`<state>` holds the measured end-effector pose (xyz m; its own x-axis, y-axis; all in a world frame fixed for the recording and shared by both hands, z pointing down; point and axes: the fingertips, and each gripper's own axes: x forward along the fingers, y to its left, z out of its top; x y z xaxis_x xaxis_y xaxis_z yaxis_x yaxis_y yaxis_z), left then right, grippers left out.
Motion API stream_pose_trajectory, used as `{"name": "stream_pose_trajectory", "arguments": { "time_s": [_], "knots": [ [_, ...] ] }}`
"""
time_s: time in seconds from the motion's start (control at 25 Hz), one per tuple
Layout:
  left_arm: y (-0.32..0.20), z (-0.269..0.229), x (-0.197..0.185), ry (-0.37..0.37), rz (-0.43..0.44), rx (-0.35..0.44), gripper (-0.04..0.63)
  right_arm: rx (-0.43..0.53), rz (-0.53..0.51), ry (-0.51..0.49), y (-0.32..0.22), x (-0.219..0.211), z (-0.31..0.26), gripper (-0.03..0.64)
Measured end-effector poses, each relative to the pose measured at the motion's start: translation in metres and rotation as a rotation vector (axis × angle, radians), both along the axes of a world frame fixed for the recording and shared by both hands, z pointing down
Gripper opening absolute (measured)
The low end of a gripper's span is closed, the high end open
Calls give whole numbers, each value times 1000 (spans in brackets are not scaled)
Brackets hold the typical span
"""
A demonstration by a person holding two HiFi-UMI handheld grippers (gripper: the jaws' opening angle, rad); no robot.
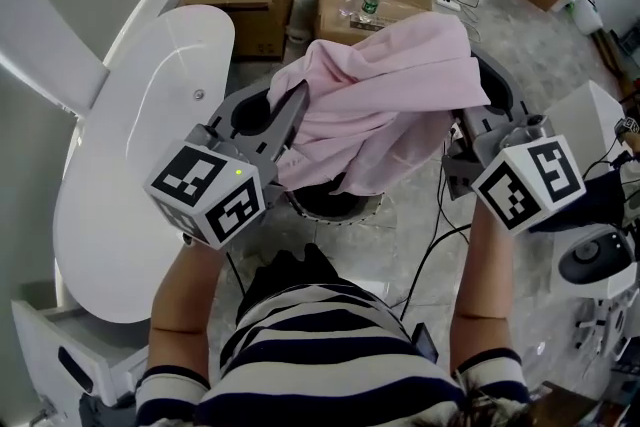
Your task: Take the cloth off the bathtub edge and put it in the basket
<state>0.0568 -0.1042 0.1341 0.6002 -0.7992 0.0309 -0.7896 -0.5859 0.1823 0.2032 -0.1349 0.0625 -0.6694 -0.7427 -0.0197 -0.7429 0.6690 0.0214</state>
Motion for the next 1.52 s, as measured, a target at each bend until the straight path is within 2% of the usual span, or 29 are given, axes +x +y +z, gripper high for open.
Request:
{"name": "stream_pose_trajectory", "arguments": {
  "time_s": [0.32, 0.56, 0.76, 1.08, 1.24, 1.52],
  "knots": [
    [-16, 1, 44, -11, 40, 6, 31, 0, 78, -5, -13, 50, 5, 60],
    [-20, 33, 50, -52, 26, -68, 31, -93, 70, 2, -16, 53, 48, 60],
    [-33, 60, 38, -51, 24, -131, 31, -154, 67, -1, -28, 40, 77, 60],
    [-56, 98, 35, -70, 90, -198, 31, -227, 66, -25, -36, 17, 110, 59],
    [-67, 123, 27, -74, 119, -242, 31, -296, 77, -34, -44, 6, 138, 59],
    [-83, 179, 0, -63, 141, -370, 31, -453, 125, -18, -49, -10, 210, 58]
  ]
}}
